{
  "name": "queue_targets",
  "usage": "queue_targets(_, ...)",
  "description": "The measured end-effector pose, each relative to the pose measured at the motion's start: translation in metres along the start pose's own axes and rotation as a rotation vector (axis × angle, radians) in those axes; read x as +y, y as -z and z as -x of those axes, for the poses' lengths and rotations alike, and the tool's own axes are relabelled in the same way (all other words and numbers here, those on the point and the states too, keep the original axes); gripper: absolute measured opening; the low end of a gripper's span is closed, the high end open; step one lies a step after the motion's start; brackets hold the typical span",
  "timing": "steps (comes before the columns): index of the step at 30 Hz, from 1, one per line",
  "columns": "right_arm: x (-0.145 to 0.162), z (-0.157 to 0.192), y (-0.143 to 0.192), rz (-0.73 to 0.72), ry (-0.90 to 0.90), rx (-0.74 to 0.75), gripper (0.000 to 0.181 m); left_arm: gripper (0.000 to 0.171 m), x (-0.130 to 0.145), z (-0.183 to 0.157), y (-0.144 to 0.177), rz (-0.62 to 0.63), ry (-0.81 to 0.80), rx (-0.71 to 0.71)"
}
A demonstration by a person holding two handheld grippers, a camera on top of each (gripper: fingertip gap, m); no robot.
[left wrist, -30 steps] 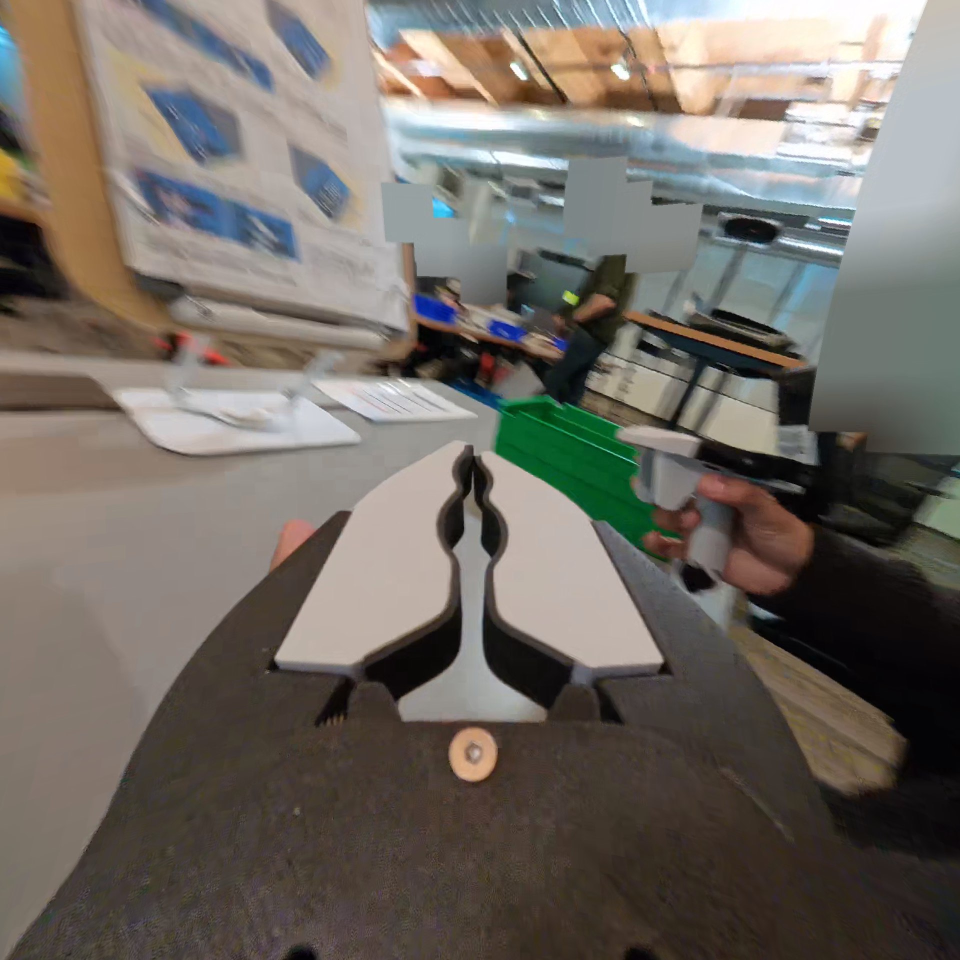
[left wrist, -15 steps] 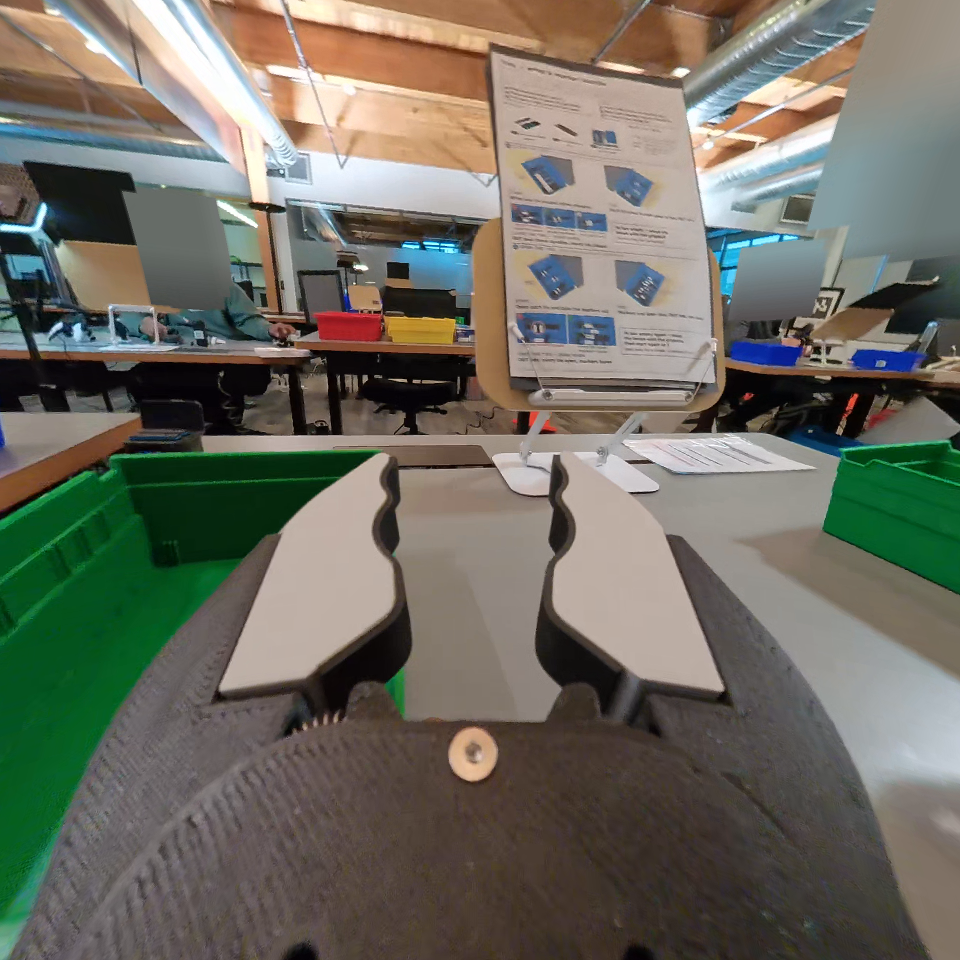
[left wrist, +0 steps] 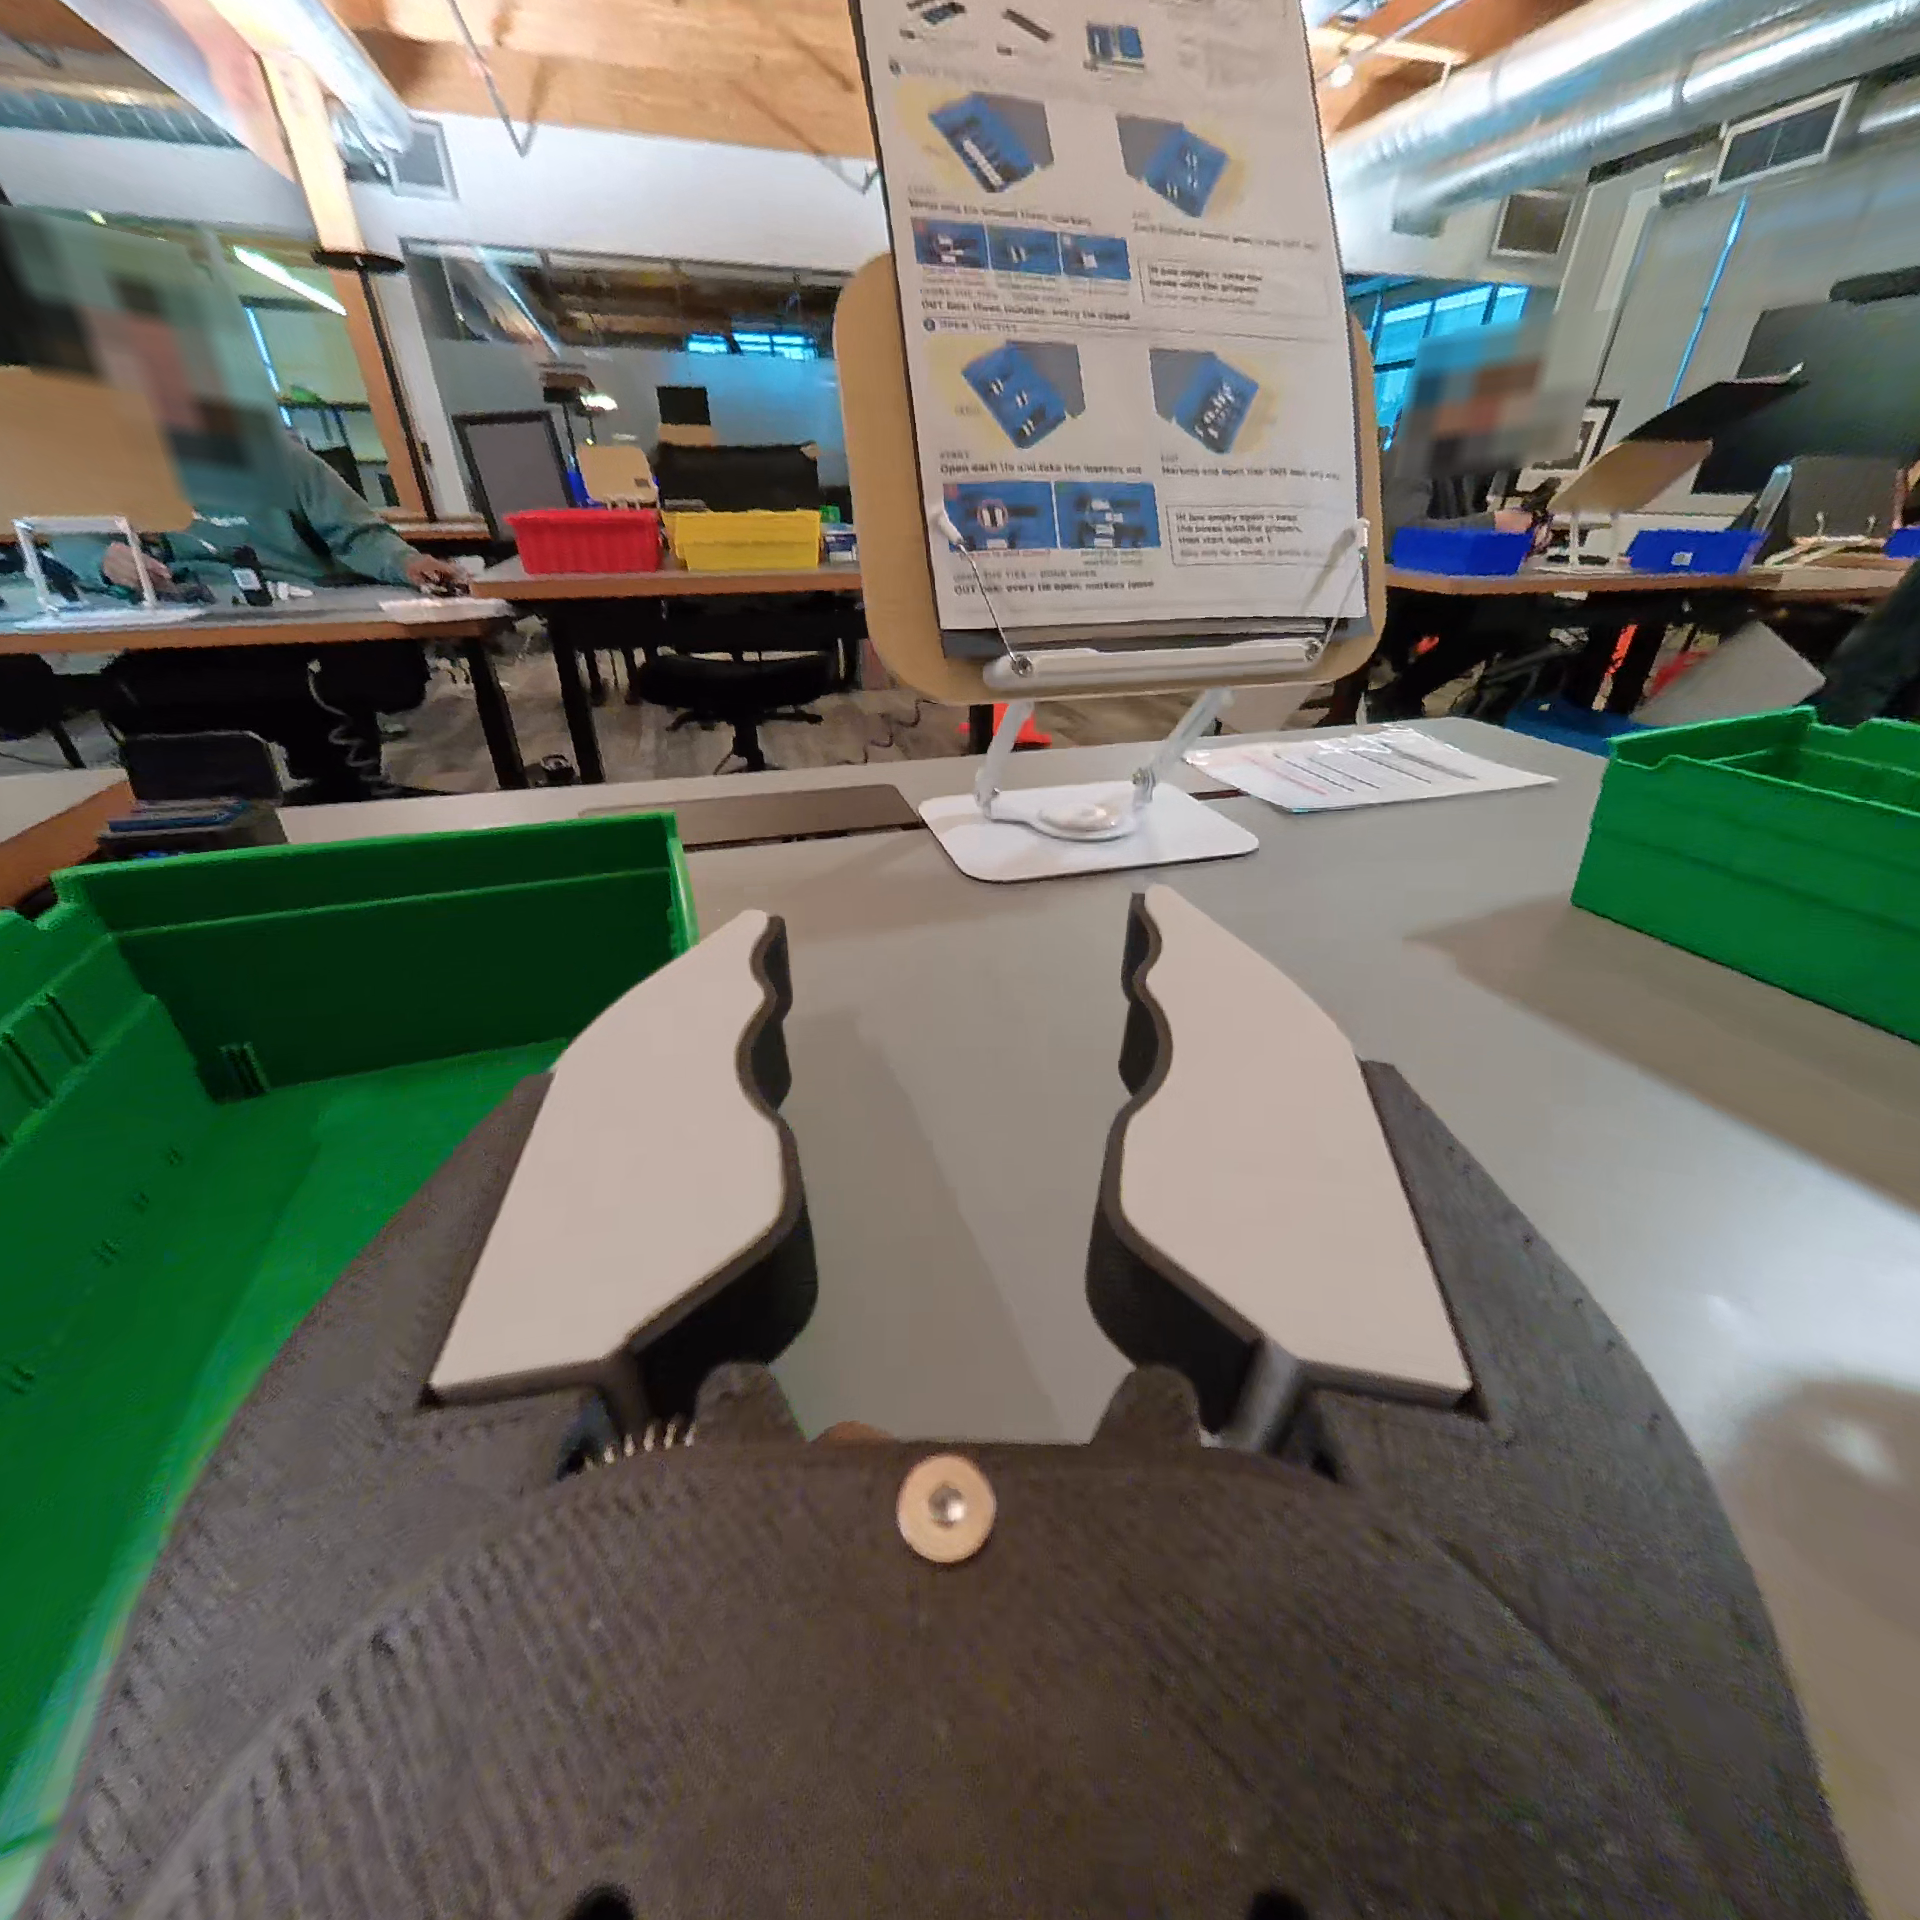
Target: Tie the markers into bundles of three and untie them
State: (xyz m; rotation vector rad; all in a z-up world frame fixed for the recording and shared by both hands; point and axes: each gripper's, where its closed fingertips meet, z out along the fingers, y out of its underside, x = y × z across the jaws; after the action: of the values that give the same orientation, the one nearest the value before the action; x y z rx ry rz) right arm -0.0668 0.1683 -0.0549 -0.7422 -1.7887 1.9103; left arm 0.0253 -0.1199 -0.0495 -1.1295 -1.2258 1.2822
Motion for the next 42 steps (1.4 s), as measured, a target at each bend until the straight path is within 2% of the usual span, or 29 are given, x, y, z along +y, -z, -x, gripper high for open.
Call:
queue_targets(3,0.011,0.002,0.019,0.038,0.025,0.026,0.064,0.063,0.006,-0.007,0.01,0.032,0.046,0.026)
queue_targets(6,0.018,0.004,0.045,0.059,0.035,0.065,0.06,0.066,0.002,-0.011,0.028,0.007,0.047,0.011)
queue_targets(9,0.009,0.011,0.072,0.026,0.039,0.092,0.058,0.066,-0.014,-0.019,0.049,-0.081,-0.054,-0.013)
queue_targets(11,0.0,0.016,0.084,-0.013,0.063,0.102,0.058,0.065,-0.015,-0.028,0.056,-0.087,-0.095,-0.001)
queue_targets(15,-0.007,0.023,0.095,-0.064,0.033,0.086,0.059,0.066,0.005,-0.043,0.063,0.02,0.001,0.072)
queue_targets(18,-0.002,0.028,0.103,-0.034,-0.031,0.06,0.059,0.068,0.017,-0.052,0.083,0.099,0.089,0.122)
queue_targets(20,-0.002,0.031,0.11,-0.03,-0.05,0.046,0.058,0.065,0.017,-0.055,0.098,0.103,0.116,0.127)
queue_targets(24,0.011,0.033,0.105,0.042,-0.098,0.019,0.052,0.065,0.026,-0.06,0.112,0.153,0.121,0.124)
queue_targets(27,0.028,0.031,0.091,0.126,-0.165,0.01,0.053,0.065,0.036,-0.064,0.112,0.19,0.068,0.143)
queue_targets(29,0.043,0.033,0.084,0.203,-0.222,-0.021,0.058,0.061,0.046,-0.072,0.109,0.232,0.048,0.202)
queue_targets(31,0.057,0.035,0.078,0.275,-0.252,-0.051,0.065,0.066,0.062,-0.082,0.104,0.317,0.102,0.274)
queue_targets(36,0.073,0.036,0.06,0.342,-0.152,-0.075,0.07,0.066,0.076,-0.1,0.095,0.408,0.326,0.399)
queue_targets(40,0.065,0.045,0.053,0.322,-0.068,-0.13,0.069,0.063,0.053,-0.111,0.092,0.331,0.35,0.457)
queue_targets(42,0.057,0.046,0.054,0.288,-0.028,-0.129,0.068,0.063,0.056,-0.111,0.092,0.334,0.327,0.435)
